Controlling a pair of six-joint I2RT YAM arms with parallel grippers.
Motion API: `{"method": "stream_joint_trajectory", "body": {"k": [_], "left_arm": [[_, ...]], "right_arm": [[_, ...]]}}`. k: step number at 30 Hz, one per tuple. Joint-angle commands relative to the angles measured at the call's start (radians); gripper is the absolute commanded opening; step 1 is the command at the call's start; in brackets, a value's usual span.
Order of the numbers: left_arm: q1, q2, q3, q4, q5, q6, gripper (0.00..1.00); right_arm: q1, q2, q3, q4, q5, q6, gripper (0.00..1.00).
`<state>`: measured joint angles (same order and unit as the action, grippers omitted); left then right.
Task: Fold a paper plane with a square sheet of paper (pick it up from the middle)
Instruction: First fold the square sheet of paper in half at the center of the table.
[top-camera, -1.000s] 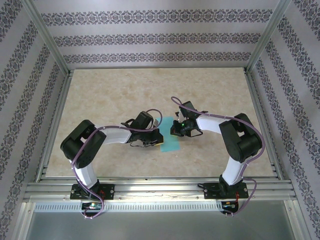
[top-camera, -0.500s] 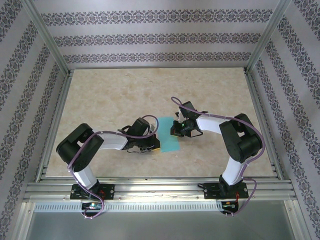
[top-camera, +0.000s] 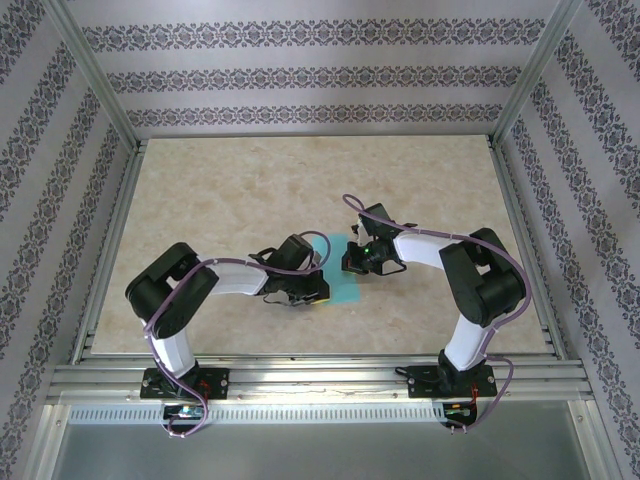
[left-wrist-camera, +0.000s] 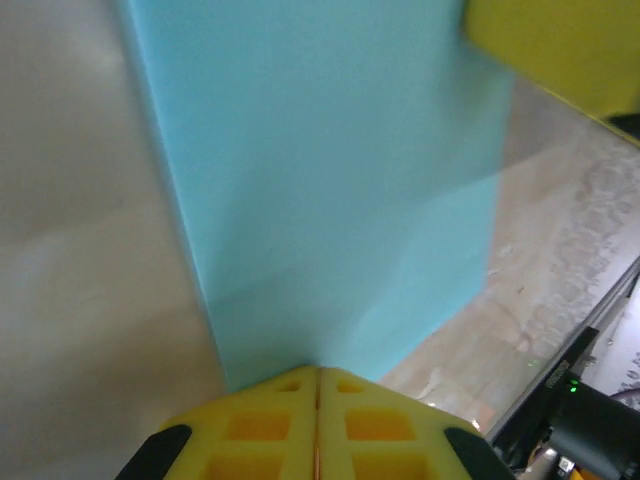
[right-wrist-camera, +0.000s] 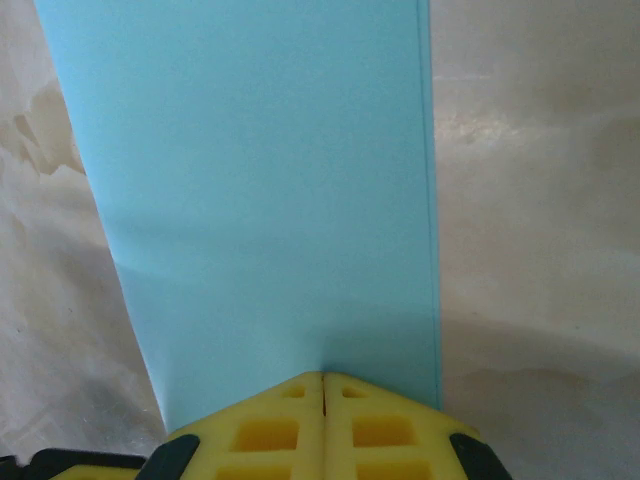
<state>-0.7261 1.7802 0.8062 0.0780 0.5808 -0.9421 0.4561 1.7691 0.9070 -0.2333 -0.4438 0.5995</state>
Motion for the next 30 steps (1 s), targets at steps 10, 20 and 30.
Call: {"method": "stream_joint_trajectory", "body": {"k": [10, 20, 30], "left_arm": [[-0.015, -0.104, -0.008, -0.120, -0.032, 0.104, 0.13], [0.058, -0.152, 0.099, -0.221, -0.163, 0.194, 0.15], [0.189, 0.010, 0.286, -0.204, -0.092, 0.239, 0.17]], "right_arm": [[0.004, 0.009, -0.015, -0.114, 0.070, -0.003, 0.00], [0.031, -0.080, 0.047, -0.109, 0.026, -0.009, 0.04], [-0.046, -0.366, -0.143, -0.085, 0.057, 0.110, 0.12]]}}
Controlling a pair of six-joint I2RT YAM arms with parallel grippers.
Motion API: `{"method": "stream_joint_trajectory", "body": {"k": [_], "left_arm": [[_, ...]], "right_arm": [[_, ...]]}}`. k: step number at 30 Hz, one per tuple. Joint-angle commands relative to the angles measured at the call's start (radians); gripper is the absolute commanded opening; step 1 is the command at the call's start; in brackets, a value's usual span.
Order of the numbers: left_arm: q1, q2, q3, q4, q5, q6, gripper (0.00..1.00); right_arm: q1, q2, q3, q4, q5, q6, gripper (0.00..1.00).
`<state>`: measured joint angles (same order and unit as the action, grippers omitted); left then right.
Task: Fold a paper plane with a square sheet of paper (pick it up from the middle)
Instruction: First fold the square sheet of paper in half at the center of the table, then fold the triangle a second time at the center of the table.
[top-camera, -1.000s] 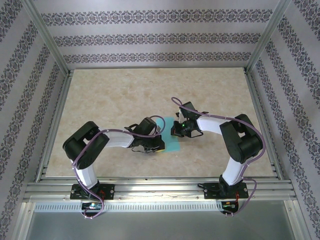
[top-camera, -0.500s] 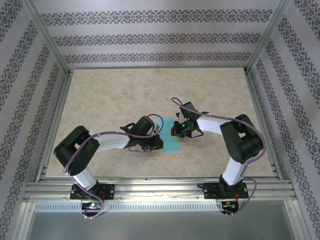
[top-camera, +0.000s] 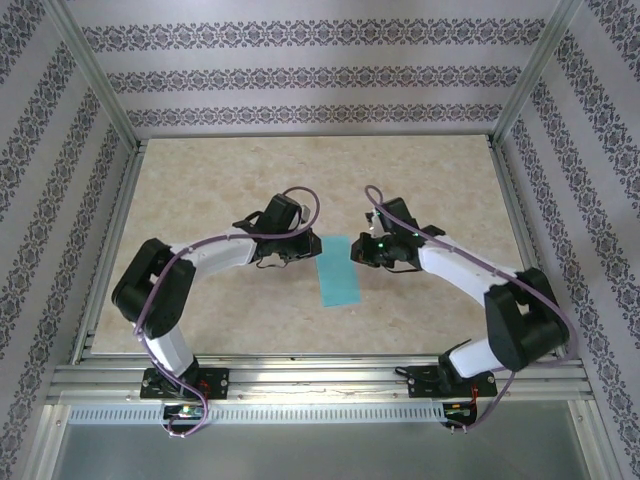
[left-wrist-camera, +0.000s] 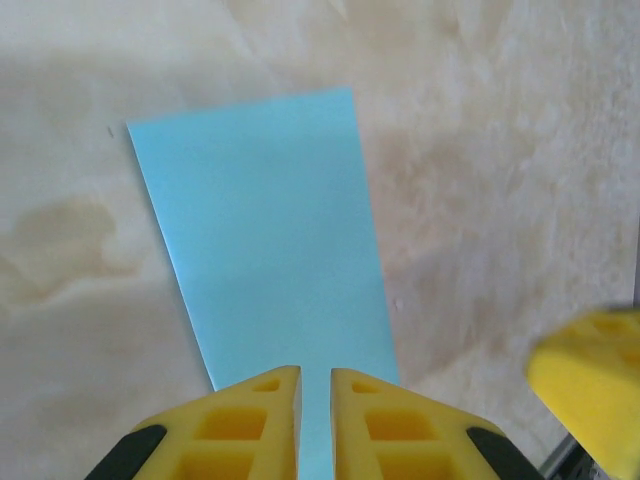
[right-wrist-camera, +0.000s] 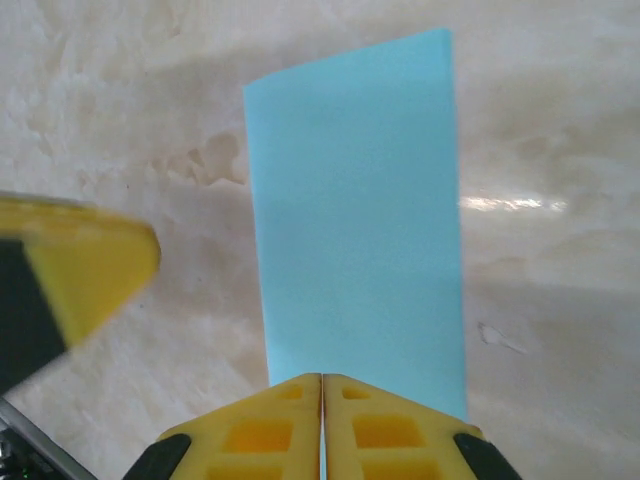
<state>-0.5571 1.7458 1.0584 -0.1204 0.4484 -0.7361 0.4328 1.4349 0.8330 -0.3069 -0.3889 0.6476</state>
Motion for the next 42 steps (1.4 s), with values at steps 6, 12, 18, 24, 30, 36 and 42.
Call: {"method": "stream_joint_trajectory", "body": {"k": [6, 12, 18, 24, 30, 36, 42], "left_arm": [[0.032, 0.161, 0.140, -0.040, 0.083, 0.053, 0.17], [0.060, 0.224, 0.195, -0.053, 0.145, 0.084, 0.17], [0.064, 0.280, 0.232, -0.049, 0.183, 0.089, 0.17], [0.078, 0.309, 0.208, -0.065, 0.148, 0.083, 0.15], [0.082, 0.317, 0.157, -0.041, 0.148, 0.084, 0.14], [0.084, 0.313, 0.115, -0.004, 0.156, 0.088, 0.14], [0.085, 0.313, 0.122, -0.007, 0.157, 0.095, 0.14]], "right_arm": [[-0.046, -0.092, -0.176, 0.053, -0.102, 0.162, 0.18], [-0.043, -0.112, -0.231, 0.078, -0.129, 0.198, 0.16], [-0.043, -0.086, -0.236, 0.091, -0.168, 0.198, 0.12], [-0.039, -0.058, -0.234, 0.096, -0.197, 0.195, 0.20], [-0.025, -0.009, -0.229, 0.101, -0.232, 0.185, 0.28], [-0.016, 0.015, -0.230, 0.093, -0.223, 0.198, 0.37], [-0.017, 0.024, -0.238, 0.103, -0.228, 0.206, 0.39]]}}
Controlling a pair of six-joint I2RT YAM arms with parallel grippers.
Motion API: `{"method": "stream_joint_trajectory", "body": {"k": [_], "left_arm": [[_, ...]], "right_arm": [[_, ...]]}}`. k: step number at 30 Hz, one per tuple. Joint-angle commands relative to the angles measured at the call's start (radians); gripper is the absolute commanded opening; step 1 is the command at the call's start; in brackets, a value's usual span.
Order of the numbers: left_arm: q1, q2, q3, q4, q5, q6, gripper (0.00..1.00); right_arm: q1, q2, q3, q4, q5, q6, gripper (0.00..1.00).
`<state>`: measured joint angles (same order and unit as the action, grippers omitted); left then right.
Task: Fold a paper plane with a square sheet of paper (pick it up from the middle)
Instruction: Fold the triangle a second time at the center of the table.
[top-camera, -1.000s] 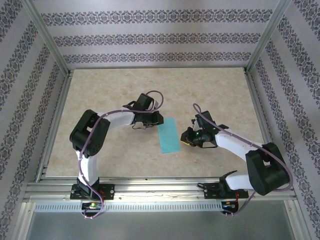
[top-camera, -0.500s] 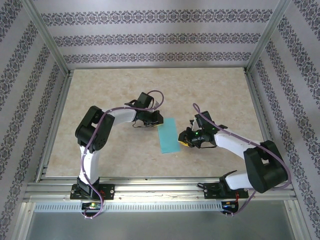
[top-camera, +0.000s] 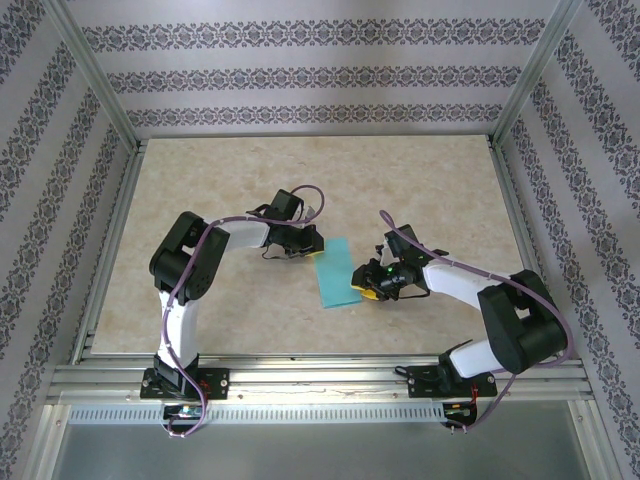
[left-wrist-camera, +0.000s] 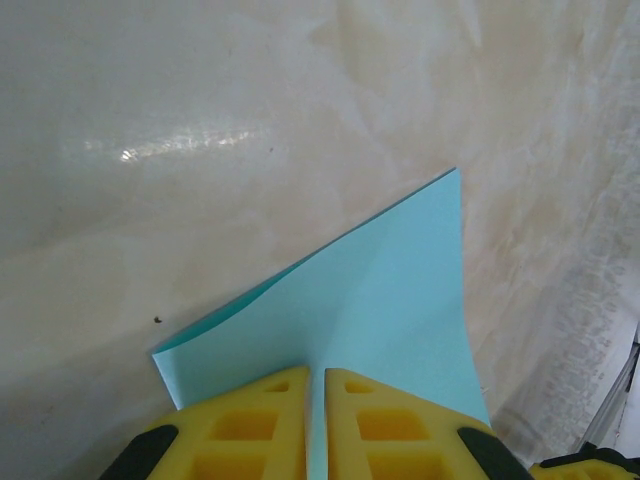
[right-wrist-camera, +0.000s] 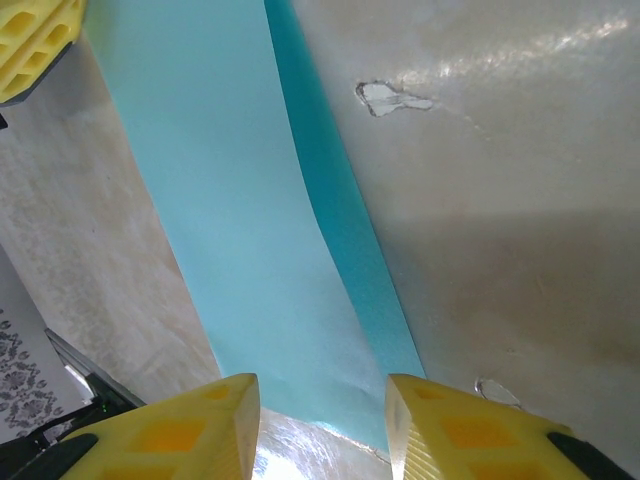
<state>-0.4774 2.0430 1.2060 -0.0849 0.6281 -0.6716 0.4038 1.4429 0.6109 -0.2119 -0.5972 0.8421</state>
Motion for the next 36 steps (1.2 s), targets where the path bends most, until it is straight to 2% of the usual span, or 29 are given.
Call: {"method": "stream_joint_trajectory", "body": {"k": [1, 12, 17, 22, 28, 31, 33, 36], "left_arm": [[0.005, 0.017, -0.024, -0.043, -0.022, 0.032, 0.14], [0.005, 0.029, -0.009, -0.044, -0.013, 0.033, 0.14], [0.005, 0.031, -0.013, -0.040, -0.014, 0.031, 0.14], [0.005, 0.039, -0.015, -0.023, -0.004, 0.022, 0.14], [0.005, 0.045, -0.003, -0.033, -0.002, 0.025, 0.14], [0.005, 0.045, 0.003, -0.032, 0.001, 0.038, 0.14], [0.003, 0.051, 0.019, -0.048, -0.007, 0.048, 0.14], [0.003, 0.063, 0.039, -0.029, -0.001, 0.051, 0.14]], "right_arm": [[0.010, 0.022, -0.015, 0.005, -0.022, 0.011, 0.39], [0.010, 0.056, -0.002, 0.029, -0.027, 0.009, 0.41], [-0.005, 0.065, 0.003, 0.006, 0.019, -0.017, 0.42], [0.001, 0.086, 0.021, 0.022, -0.030, -0.032, 0.42], [-0.011, 0.050, 0.022, 0.004, -0.012, -0.055, 0.42], [-0.028, 0.044, 0.009, 0.075, -0.081, -0.035, 0.40], [-0.028, 0.082, 0.026, 0.123, -0.177, -0.030, 0.40], [-0.029, 0.143, 0.067, 0.164, -0.215, -0.031, 0.38]]}}
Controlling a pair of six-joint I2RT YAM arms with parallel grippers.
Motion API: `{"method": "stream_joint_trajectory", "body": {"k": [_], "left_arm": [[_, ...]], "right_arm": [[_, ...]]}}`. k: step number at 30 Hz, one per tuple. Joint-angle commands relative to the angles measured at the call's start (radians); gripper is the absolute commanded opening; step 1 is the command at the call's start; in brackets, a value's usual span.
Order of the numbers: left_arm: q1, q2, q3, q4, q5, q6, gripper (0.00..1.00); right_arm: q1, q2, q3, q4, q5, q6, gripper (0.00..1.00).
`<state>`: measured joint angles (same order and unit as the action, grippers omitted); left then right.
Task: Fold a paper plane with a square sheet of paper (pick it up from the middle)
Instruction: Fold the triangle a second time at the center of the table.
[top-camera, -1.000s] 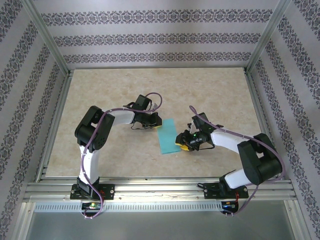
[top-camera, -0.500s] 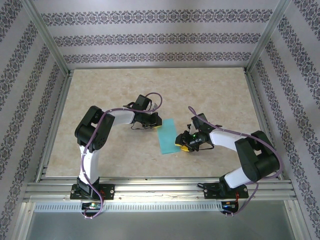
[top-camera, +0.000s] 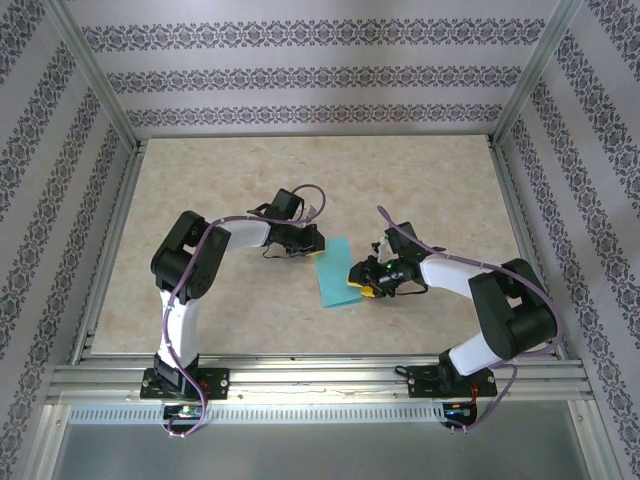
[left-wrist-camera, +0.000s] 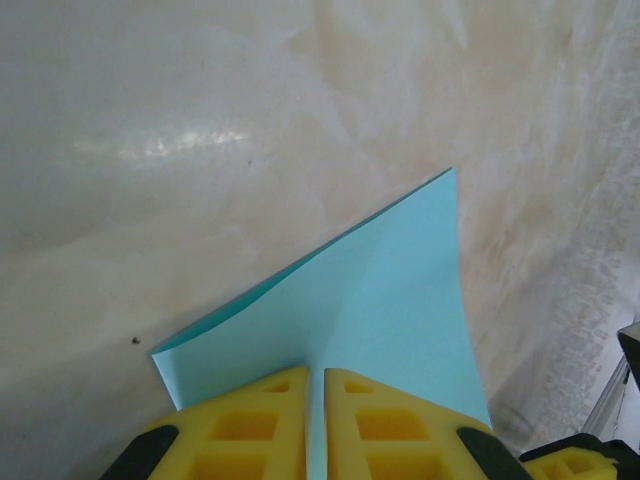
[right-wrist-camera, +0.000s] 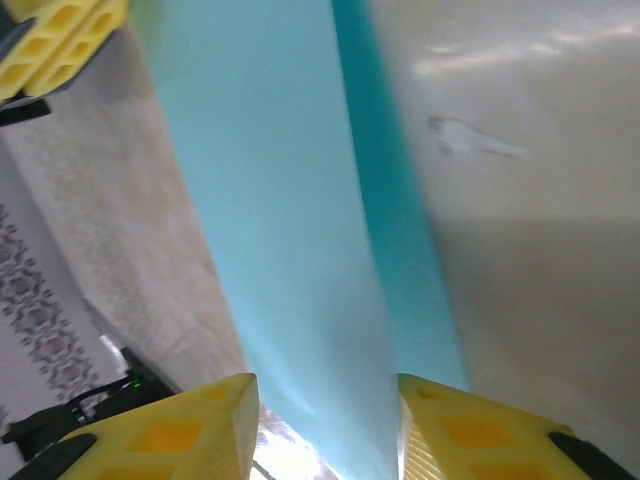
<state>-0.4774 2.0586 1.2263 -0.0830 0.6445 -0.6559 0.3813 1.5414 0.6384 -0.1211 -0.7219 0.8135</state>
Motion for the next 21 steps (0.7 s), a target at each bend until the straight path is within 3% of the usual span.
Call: {"method": "stream_joint_trajectory", "body": {"k": [1, 21], "left_arm": [[0.003, 0.053, 0.029, -0.031, -0.014, 0.037, 0.13], [0.000, 0.152, 0.256, -0.176, 0.053, 0.210, 0.13]], "right_arm": [[-0.011, 0.056, 0.049, 0.081, -0.095, -0.002, 0.37], [-0.128, 0.161, 0.078, 0.185, -0.125, -0.011, 0.33]]}}
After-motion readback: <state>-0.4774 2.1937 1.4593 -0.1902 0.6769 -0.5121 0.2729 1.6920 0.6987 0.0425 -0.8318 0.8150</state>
